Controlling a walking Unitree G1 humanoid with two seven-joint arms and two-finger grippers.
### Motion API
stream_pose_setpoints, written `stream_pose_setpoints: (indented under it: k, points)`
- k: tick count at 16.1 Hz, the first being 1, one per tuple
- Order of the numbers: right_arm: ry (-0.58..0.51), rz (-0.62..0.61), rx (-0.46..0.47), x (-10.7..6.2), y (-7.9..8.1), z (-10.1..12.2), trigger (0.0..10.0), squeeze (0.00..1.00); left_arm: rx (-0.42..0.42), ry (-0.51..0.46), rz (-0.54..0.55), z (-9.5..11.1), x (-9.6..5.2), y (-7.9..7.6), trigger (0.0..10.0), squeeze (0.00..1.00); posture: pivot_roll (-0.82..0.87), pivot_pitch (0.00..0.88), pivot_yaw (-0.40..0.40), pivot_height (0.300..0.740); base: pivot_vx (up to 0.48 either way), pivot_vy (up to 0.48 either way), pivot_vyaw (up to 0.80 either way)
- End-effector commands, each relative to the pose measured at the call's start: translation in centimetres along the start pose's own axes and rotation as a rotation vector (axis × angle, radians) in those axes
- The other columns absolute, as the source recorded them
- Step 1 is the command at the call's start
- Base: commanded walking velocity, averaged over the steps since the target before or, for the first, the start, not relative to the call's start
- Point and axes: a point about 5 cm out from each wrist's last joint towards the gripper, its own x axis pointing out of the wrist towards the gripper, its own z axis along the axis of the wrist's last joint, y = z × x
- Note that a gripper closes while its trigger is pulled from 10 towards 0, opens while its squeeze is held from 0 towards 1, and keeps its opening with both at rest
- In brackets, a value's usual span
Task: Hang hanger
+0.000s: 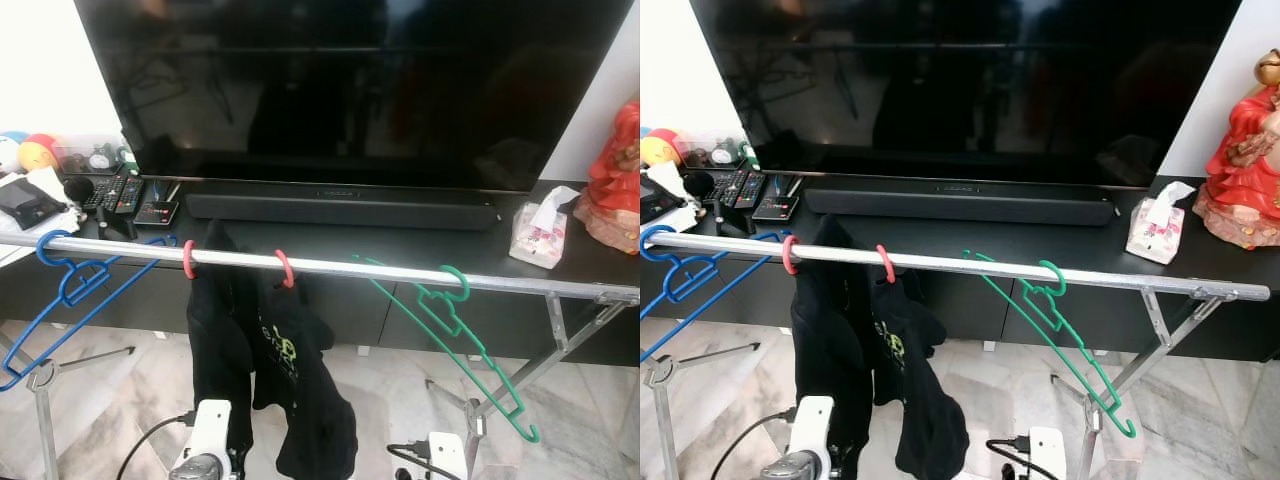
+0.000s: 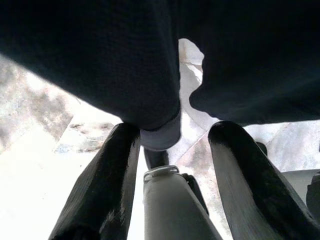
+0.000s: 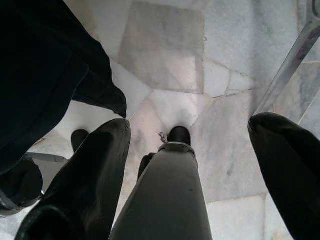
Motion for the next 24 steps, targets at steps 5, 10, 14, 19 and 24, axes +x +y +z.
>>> stream_pose_setpoints:
  k: [5,10,14,19,24]
  points:
    - [0.017,-0.031,-0.003,-0.5,-3.0,-0.7,10.0,0.0,0.024,0.017,0.002,-0.5,-0.1,0.6,10.0,0.0,-0.08,0.0,-0.019,0.74,0.0,0.0,0.0]
    - [0.034,-0.038,0.011,-0.9,-3.6,-1.9,10.0,0.0,0.03,0.014,0.002,-0.4,-0.1,0.6,10.0,0.0,-0.08,0.0,-0.021,0.74,0.0,0.0,0.0]
    - [0.044,-0.017,0.009,-0.6,-1.6,-2.4,10.0,0.0,0.031,0.013,0.001,-0.3,-0.1,0.5,10.0,0.0,-0.08,0.0,-0.022,0.74,0.0,0.0,0.0]
    - [0.035,0.004,0.012,-0.2,0.4,-1.5,10.0,0.0,0.04,0.013,0.0,-0.2,-0.1,0.5,10.0,0.0,-0.08,0.0,-0.02,0.74,0.0,0.0,0.0]
    - [0.034,-0.007,-0.002,-0.3,-0.9,-1.2,10.0,0.0,0.064,0.008,-0.009,-0.1,0.0,0.4,10.0,0.0,-0.08,0.0,-0.02,0.74,0.0,0.0,-0.37]
